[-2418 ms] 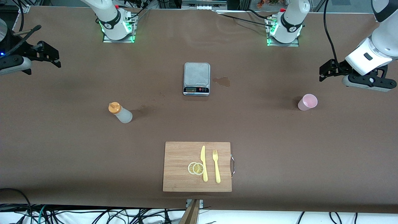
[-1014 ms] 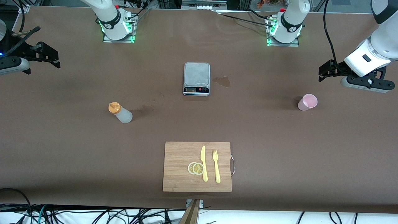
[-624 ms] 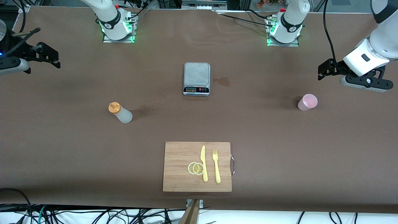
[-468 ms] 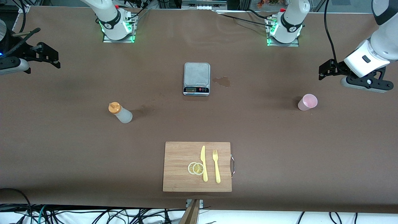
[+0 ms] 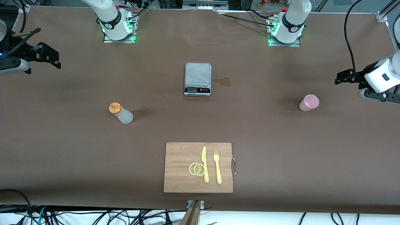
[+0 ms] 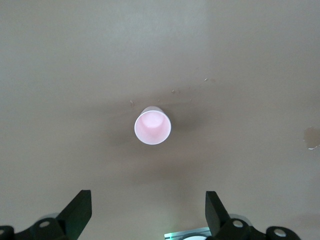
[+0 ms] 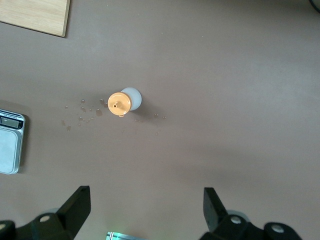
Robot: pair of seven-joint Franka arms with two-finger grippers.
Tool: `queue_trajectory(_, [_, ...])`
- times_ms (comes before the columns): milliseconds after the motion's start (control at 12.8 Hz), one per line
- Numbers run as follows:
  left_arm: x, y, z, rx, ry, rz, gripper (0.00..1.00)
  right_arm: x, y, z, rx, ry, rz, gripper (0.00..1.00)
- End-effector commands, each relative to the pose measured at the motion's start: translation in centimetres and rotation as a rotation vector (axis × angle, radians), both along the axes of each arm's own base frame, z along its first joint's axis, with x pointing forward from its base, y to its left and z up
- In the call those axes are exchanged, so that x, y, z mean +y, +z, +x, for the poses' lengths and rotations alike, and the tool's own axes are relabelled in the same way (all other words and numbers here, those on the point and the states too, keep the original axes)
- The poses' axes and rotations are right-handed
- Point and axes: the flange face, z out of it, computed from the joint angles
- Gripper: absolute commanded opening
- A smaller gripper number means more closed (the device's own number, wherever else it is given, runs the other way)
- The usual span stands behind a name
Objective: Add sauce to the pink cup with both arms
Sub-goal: 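Lower the open left gripper around the pink cup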
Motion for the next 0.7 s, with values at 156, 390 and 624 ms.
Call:
queue_trajectory(156, [3.7, -9.7, -1.9, 0.015, 0.007, -0.014, 1.00, 0.0, 0.3, -0.3, 0.004, -0.010, 0.009, 1.00])
queue_trajectory(390, [3.6, -15.2, -3.1, 0.025, -0.073, -0.031, 1.00, -1.2, 0.2, -0.3, 0.019, -0.016, 0.060, 1.00])
queue_trajectory(624, [4.9, -19.6, -3.4, 0.054, -0.080, -0.089, 0.98, 0.5, -1.2, 0.4, 0.045, 0.083, 0.054, 1.00])
